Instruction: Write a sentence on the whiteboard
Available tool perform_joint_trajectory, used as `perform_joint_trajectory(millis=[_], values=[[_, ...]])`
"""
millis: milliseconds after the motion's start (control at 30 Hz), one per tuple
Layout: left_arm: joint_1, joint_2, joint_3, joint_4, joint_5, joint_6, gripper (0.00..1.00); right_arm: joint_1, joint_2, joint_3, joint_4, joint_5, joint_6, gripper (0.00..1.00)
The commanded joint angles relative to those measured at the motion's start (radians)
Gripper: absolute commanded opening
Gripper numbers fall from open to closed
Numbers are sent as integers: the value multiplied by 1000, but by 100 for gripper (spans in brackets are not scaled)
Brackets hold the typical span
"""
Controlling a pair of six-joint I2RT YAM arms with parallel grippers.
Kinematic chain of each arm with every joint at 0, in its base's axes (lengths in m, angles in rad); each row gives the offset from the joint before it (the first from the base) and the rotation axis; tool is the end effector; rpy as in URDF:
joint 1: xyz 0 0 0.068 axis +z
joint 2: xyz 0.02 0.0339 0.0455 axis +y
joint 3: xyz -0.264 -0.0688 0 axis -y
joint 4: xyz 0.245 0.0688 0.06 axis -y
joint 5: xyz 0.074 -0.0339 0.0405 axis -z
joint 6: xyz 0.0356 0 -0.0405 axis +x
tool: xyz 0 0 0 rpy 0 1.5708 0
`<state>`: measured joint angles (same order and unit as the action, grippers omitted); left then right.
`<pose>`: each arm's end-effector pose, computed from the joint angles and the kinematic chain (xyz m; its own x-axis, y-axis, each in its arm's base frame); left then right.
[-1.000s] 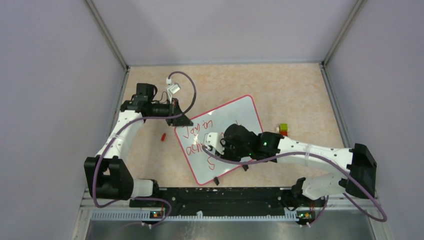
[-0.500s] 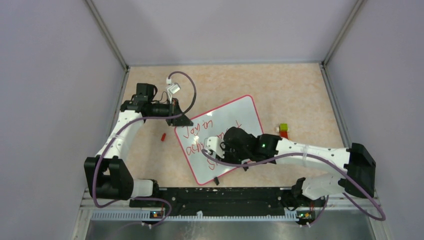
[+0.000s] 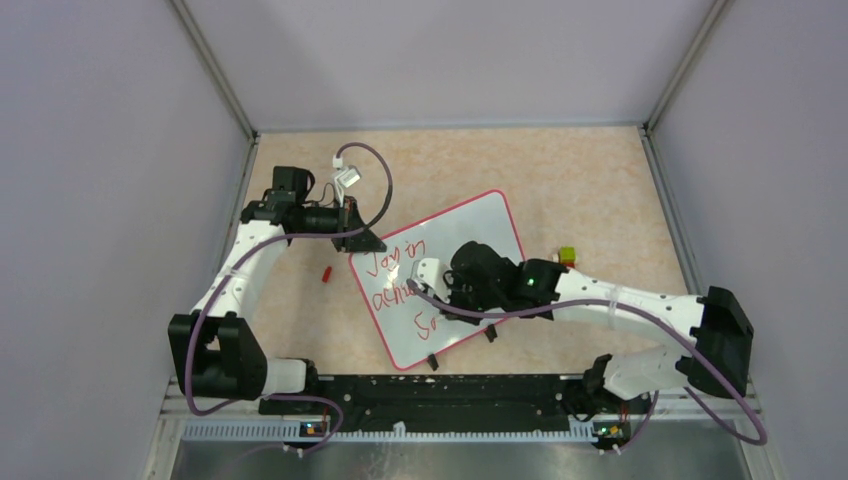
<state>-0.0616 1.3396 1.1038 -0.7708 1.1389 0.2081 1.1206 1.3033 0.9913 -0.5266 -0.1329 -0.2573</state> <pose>0.2568 -0.0482 0.2965 -0.7198 0.1310 -0.6817 0.6737 0.3688 -0.6404 0.1154 0.2495 0.2687 -0.0761 -0.7370 -0.6716 -0.9827 0.1696 -0.0748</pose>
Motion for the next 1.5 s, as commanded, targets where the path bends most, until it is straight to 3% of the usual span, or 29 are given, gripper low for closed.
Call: perform_joint_trajectory(millis=[0, 667, 1133, 1467], values=[[0, 5, -10, 16, -117, 32, 0, -42, -10, 59, 42, 62, 0, 0], [0, 11, -12, 20, -117, 31, 0, -43, -44, -63, 4, 35, -19, 0], [0, 9, -12, 19, -121, 30, 0, -73, -38, 47, 17, 59, -12, 0], [0, 7, -13, 17, -122, 32, 0, -92, -50, 23, -1, 70, -21, 0]])
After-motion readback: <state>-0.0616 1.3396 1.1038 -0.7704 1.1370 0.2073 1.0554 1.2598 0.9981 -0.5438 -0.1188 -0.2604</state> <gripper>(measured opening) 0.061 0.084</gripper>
